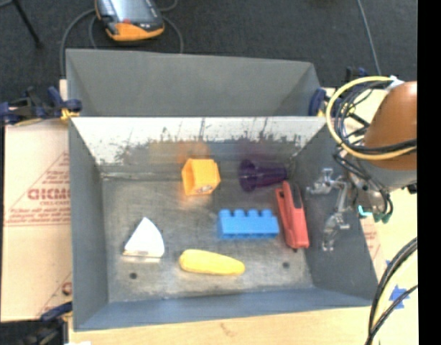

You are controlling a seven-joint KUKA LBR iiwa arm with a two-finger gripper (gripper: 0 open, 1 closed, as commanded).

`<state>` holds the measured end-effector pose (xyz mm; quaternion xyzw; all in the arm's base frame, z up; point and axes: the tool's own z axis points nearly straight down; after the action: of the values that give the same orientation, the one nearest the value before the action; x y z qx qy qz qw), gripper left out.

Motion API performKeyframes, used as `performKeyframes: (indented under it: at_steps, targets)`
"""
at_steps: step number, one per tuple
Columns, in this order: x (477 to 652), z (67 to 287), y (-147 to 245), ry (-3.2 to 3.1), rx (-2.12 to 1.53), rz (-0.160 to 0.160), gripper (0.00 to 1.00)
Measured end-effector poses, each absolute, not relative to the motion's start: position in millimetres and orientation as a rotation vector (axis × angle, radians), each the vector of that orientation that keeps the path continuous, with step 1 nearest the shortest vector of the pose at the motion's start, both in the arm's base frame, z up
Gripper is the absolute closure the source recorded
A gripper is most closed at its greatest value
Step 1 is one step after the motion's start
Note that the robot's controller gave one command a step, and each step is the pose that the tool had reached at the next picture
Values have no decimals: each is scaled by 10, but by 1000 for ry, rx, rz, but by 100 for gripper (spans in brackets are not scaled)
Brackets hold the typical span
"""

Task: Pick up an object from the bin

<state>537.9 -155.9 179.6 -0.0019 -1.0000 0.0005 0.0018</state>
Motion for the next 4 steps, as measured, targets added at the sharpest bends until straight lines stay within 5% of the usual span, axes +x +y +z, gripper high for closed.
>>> performKeyframes:
  at_steps: [1,2,3,4]
  targets:
    - [5398,1838,-1554,-3145,0,4,0]
    - [5619,1471,-1330,-3149,122,7,0]
    - [5378,739,-1166,-3080,650,7,100]
    - [5377,732,-1162,-3080,654,7,0]
